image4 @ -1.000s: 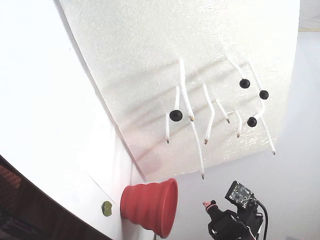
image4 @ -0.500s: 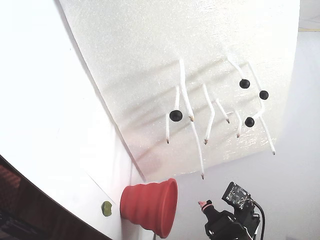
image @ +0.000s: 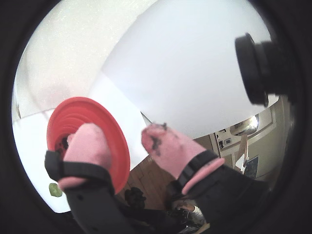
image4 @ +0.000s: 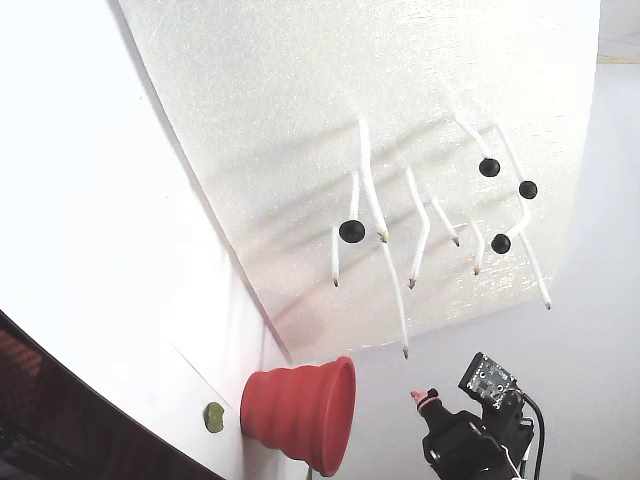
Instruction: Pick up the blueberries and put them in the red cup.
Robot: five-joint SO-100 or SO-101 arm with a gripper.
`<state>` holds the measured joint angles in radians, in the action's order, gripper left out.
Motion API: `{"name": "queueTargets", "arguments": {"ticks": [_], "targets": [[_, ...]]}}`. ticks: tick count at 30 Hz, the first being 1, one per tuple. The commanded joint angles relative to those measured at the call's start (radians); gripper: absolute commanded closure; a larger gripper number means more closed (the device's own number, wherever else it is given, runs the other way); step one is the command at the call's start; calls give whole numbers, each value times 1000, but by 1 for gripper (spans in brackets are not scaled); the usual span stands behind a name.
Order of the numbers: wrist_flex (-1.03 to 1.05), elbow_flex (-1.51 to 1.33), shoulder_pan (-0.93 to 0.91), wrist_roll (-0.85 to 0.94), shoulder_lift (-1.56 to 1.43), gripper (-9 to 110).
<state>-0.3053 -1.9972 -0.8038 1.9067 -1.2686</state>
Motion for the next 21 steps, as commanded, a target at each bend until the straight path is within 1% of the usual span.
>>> {"name": "queueTargets", "arguments": {"ticks": [1, 21], "targets": [[-8, 5, 6, -15, -161, 86], [17, -100, 123, -38, -322, 87]]}}
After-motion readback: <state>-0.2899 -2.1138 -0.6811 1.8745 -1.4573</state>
